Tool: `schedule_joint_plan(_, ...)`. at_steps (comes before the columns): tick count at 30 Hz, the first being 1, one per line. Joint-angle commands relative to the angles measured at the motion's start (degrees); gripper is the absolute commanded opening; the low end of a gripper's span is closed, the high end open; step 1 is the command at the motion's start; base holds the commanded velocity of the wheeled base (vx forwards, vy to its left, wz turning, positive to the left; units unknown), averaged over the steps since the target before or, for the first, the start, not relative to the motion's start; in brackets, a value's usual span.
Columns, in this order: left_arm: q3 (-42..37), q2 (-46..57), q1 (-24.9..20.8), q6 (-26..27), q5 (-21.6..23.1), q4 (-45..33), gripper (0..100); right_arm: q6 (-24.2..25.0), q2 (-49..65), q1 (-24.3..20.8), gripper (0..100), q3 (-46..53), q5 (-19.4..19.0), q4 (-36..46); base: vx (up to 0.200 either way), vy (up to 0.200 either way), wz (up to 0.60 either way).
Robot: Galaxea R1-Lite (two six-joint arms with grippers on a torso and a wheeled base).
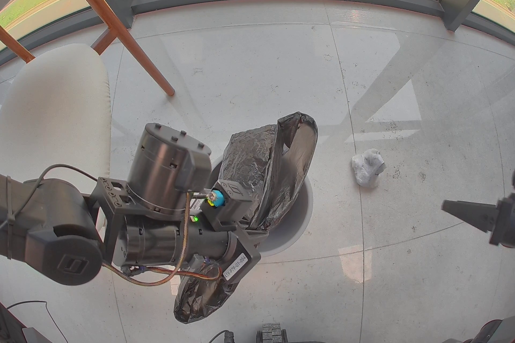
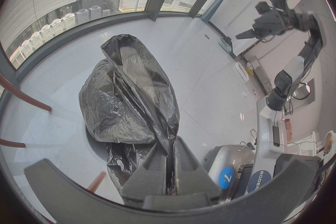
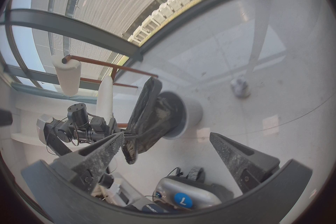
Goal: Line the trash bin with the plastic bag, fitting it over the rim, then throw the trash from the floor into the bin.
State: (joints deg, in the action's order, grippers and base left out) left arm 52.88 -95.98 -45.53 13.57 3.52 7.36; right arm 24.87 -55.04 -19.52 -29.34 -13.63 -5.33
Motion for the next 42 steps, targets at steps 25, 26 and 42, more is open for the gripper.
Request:
schedule_joint_plan(25,-5.8,-0.9,-3.3,-2.8,-6.3,5.3,0,9.1,-50.6,-16.0,100,-32.8,-3.4,-1.5,0.000,0.000,0.00)
schedule_joint_plan(26,-5.8,-0.9,-3.3,-2.8,-6.3,5.3,0,9.1,-50.6,-16.0,100,-32.8,-3.4,-1.5,0.000,0.000,0.00)
schedule_joint_plan(42,-5.7,-0.8,-3.3,-3.0,-6.3,5.3,0,9.5,-55.1,-16.2,0,-34.4,0.6,-8.4,0.000,0.000,0.00)
